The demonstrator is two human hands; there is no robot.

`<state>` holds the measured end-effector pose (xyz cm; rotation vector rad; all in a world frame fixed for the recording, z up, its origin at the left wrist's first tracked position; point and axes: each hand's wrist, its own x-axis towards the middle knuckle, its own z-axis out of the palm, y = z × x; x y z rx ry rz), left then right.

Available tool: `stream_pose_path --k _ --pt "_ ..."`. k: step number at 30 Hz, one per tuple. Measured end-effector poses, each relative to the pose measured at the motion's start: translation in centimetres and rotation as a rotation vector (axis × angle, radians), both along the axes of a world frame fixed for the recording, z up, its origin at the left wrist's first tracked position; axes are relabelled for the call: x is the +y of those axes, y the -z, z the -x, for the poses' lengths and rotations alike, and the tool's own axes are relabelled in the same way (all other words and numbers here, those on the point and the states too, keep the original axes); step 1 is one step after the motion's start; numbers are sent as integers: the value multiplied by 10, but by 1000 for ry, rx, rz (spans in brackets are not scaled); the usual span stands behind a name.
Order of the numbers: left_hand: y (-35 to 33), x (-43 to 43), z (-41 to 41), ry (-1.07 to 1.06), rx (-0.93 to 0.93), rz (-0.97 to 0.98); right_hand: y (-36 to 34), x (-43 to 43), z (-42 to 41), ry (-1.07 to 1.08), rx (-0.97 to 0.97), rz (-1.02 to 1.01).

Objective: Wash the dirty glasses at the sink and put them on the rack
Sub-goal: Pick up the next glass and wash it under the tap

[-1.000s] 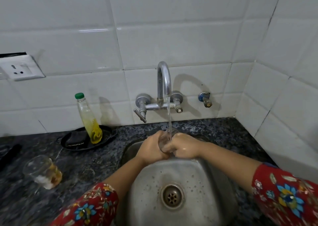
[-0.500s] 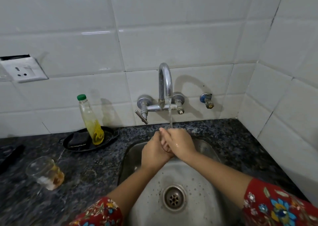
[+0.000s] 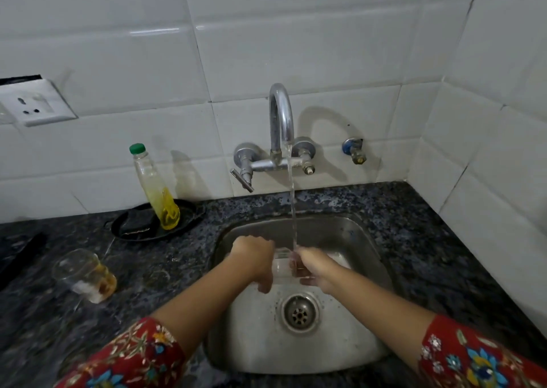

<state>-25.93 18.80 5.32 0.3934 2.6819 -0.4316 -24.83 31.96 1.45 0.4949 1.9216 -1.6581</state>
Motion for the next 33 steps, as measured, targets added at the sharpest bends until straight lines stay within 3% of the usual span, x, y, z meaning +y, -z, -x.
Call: stream_pose_path --k 2,5,7,9,12,14,16,18,19,20,22,25,27,30,33 --pt "-1 -3 -1 12 -30 76 6 7 -9 -21 -45 -6" --pt "0 -6 5 -64 -40 -71 15 13 -11 22 276 30" --pt "1 -11 11 -156 -85 -304 15 17 -11 -33 590 -3" --pt "4 -16 20 -229 -216 -668 13 22 -7 -151 803 -44" --pt "5 -17 23 -211 -531 -1155 0 27 2 -225 946 -61" --pt "9 -9 24 -267 -564 -1310 -10 25 12 -158 979 -113" --pt "11 6 19 -351 -307 -1233 -17 18 27 -99 886 -180" --pt "7 17 12 -319 107 -826 -24 9 39 -105 790 -291" --pt "4 18 11 -272 242 -692 -26 8 42 -108 781 -290" --pt "1 15 14 -225 279 -686 -27 8 43 -105 799 -248" --pt "-5 1 24 -146 37 -957 -28 13 37 -116 898 -176" --pt "-7 -22 31 -153 -590 -1441 -34 15 23 -239 1083 -178" --pt "-1 -24 27 -202 -711 -1555 -35 12 23 -287 1130 -261" --pt "11 -11 25 -375 -344 -1545 -33 14 37 -315 1013 -392" --pt "7 4 22 -385 169 -1097 -37 11 44 -192 785 -271"
